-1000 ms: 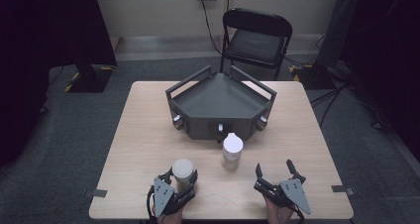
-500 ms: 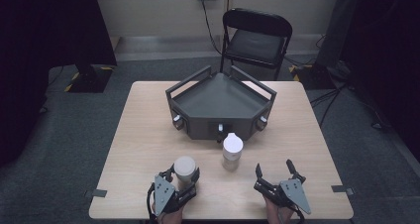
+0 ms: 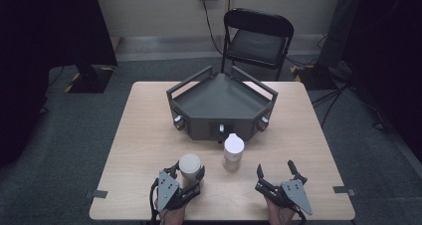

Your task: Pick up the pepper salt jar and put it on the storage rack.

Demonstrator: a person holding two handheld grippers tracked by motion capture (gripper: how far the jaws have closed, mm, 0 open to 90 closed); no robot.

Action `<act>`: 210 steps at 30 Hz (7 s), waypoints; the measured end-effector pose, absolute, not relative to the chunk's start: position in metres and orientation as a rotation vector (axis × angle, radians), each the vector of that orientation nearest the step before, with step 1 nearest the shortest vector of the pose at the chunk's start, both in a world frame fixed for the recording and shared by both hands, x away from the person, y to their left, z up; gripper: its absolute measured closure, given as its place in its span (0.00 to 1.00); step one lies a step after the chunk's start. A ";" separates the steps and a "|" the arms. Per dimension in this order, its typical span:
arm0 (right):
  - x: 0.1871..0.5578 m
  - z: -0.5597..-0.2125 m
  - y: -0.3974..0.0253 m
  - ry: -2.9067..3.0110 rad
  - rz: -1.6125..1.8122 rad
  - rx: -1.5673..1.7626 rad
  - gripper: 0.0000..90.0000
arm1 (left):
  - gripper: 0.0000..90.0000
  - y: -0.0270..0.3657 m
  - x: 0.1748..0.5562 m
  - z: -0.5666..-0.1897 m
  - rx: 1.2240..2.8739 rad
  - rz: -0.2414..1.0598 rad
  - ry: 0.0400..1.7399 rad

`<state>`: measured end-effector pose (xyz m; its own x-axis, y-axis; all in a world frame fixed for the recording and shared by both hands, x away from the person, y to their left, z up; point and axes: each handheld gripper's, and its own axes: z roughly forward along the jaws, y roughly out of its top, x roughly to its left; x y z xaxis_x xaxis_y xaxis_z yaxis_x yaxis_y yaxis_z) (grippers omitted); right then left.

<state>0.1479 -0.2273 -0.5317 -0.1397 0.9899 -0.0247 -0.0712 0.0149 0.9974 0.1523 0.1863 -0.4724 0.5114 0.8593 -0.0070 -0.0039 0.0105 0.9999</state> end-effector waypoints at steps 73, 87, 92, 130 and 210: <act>0.148 -0.532 -0.229 1.273 1.336 1.069 0.00 | 0.38 0.156 0.263 -0.343 1.355 0.839 0.834; 0.148 -0.532 -0.229 1.274 1.336 1.068 0.00 | 0.38 0.138 0.299 -0.316 1.421 0.892 0.893; 0.148 -0.532 -0.229 1.274 1.336 1.068 0.00 | 0.38 0.136 0.309 -0.313 1.423 0.879 0.919; 0.147 -0.532 -0.229 1.275 1.338 1.069 0.00 | 0.38 0.118 0.352 -0.318 1.491 0.847 1.041; 0.147 -0.532 -0.230 1.278 1.340 1.065 0.00 | 0.00 0.144 0.299 -0.355 1.307 0.864 0.965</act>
<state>0.1472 -0.2301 -0.5317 -0.1541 0.9877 -0.0252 -0.0714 0.0143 0.9973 0.2992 0.1440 -0.3549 0.3726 0.9243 -0.0832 0.0185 0.0823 0.9964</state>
